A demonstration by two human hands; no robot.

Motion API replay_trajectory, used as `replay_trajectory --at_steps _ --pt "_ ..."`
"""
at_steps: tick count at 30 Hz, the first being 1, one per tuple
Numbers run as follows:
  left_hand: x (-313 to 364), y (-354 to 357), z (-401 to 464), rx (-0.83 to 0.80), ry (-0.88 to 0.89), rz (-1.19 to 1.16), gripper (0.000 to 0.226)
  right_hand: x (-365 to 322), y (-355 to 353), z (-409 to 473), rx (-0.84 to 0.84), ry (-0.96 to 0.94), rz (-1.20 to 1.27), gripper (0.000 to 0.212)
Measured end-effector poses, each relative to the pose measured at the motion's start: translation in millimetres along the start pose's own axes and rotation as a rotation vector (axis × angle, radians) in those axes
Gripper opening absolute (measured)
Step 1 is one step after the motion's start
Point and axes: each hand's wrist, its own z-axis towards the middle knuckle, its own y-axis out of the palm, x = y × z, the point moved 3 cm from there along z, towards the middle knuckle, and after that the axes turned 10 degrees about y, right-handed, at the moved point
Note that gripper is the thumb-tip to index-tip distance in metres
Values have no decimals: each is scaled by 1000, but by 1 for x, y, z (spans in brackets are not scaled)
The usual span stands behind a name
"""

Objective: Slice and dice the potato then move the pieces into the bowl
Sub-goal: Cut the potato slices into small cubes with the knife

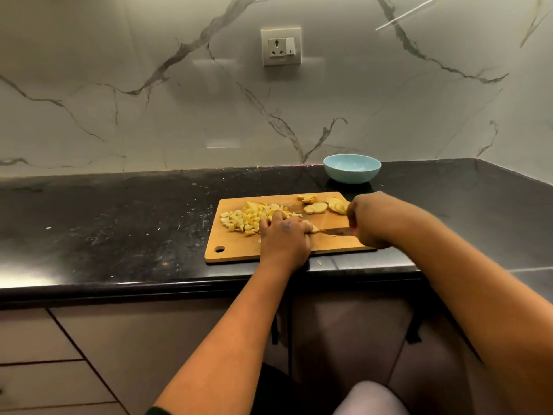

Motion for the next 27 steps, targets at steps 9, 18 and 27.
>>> replay_trajectory --at_steps 9,18,27 --pt "-6 2 -4 120 -33 -108 35 4 -1 -1 95 -40 213 29" --pt "-6 6 -3 70 -39 -46 35 -26 28 1 36 -39 71 39" --pt "-8 5 -4 65 -39 -99 35 2 -7 -16 -53 -37 -63 35"
